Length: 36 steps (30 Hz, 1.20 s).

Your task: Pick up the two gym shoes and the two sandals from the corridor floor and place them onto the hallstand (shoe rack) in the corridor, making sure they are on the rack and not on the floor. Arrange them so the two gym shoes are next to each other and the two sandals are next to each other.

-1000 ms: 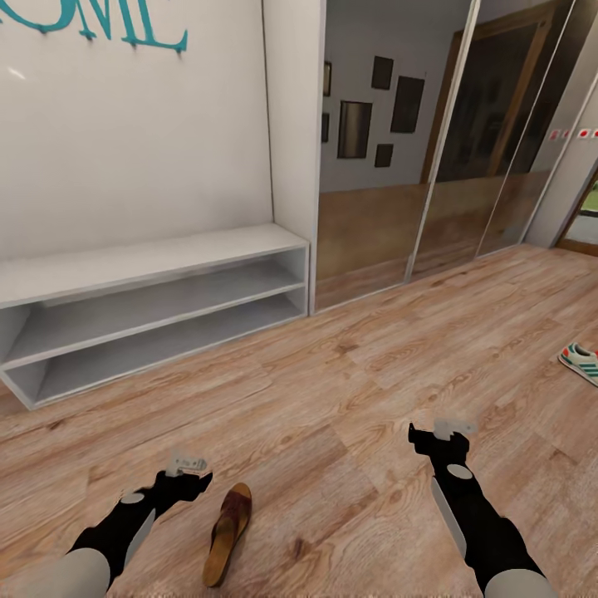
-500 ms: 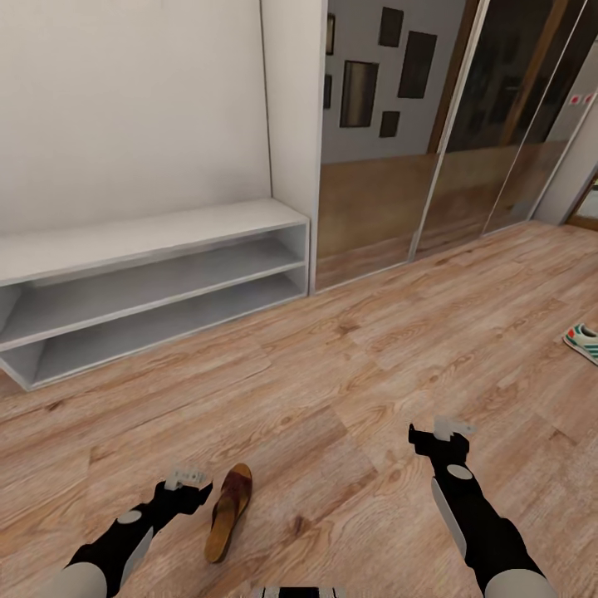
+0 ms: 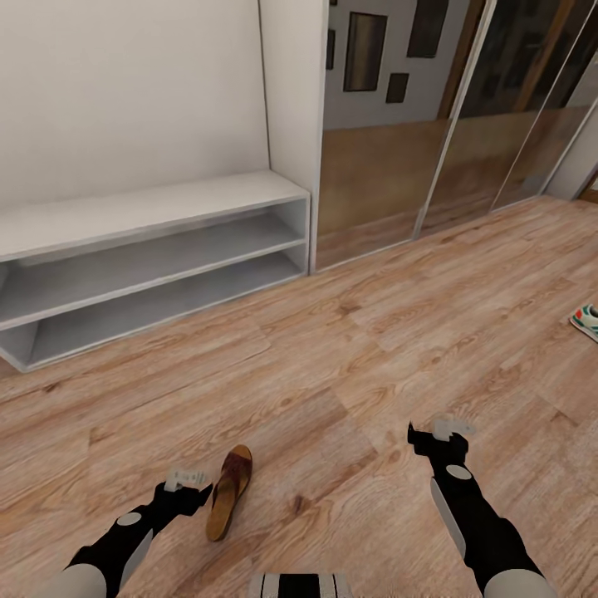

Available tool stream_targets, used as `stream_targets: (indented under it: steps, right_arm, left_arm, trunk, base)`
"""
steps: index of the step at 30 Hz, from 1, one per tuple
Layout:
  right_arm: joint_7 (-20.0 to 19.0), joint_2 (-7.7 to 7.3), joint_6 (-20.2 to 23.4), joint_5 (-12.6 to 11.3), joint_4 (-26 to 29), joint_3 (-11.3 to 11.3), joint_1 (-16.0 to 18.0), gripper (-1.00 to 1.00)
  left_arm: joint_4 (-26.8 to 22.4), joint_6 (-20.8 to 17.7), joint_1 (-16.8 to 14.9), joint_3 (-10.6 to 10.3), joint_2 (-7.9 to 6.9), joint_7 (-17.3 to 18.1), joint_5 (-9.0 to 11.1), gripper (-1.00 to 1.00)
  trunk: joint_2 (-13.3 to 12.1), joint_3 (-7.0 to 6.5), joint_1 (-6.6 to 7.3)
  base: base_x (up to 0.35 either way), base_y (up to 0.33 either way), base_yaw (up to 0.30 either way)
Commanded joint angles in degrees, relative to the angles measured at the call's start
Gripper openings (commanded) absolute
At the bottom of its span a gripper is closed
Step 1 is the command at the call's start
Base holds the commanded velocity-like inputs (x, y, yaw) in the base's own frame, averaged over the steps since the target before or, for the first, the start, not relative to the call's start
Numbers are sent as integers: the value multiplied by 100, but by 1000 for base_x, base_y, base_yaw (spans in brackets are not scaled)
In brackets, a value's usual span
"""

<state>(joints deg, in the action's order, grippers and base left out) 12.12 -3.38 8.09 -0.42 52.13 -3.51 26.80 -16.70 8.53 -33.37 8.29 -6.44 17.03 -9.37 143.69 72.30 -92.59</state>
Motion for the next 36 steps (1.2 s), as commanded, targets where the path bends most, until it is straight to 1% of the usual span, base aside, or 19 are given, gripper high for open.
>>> stream_targets:
  steps: [1,10,12,16,20,23,25,26,30,36]
  right_arm:
    - [20,-3,33,-6,12,6,1,100]
    - [22,-5,27,-5,37,0,1,100]
    - [20,-5,26,-2,39,0,1,100]
    - [23,-10,26,-2,42,0,1,100]
    - [26,-12,26,-2,48,0,1,100]
    - [27,-15,26,-2,50,0,1,100]
    - [27,-18,26,-2,51,0,1,100]
    - [27,-24,27,-2,51,0,1,100]
    - [27,-29,27,-2,51,0,1,100]
    - [27,-31,26,-2,52,0,1,100]
  left_arm:
    - [2,25,-4,50,3,30,-58,100]
    - [-34,38,-3,55,3,-7,-55,100]
    - [-36,50,-3,58,13,-150,-50,100]
    - [-23,47,-3,50,20,-213,-50,100]
    - [-45,37,-6,-74,94,-233,-181,100]
    - [-68,27,-10,-169,174,-264,-288,100]
    - [-74,26,-11,-195,198,-305,-319,100]
    - [-75,26,-11,-217,218,-380,-345,100]
    - [-66,31,-12,-240,227,-458,-364,100]
    - [-69,34,-12,-253,230,-486,-370,100]
  trunk:
    - [3,36,-1]
    - [15,318,-24]
    - [18,380,-29]
    - [23,502,-40]
    - [29,603,-50]
    - [29,607,-50]
    - [29,609,-50]
    - [29,609,-50]
    - [29,610,-50]
    - [29,610,-50]
  base:
    - [0,0,0]
    - [0,0,0]
    - [0,0,0]
    - [0,0,0]
    - [0,0,0]
    - [0,0,0]
    - [0,0,-7]
    - [0,0,-128]
    - [0,0,-199]
    - [0,0,-245]
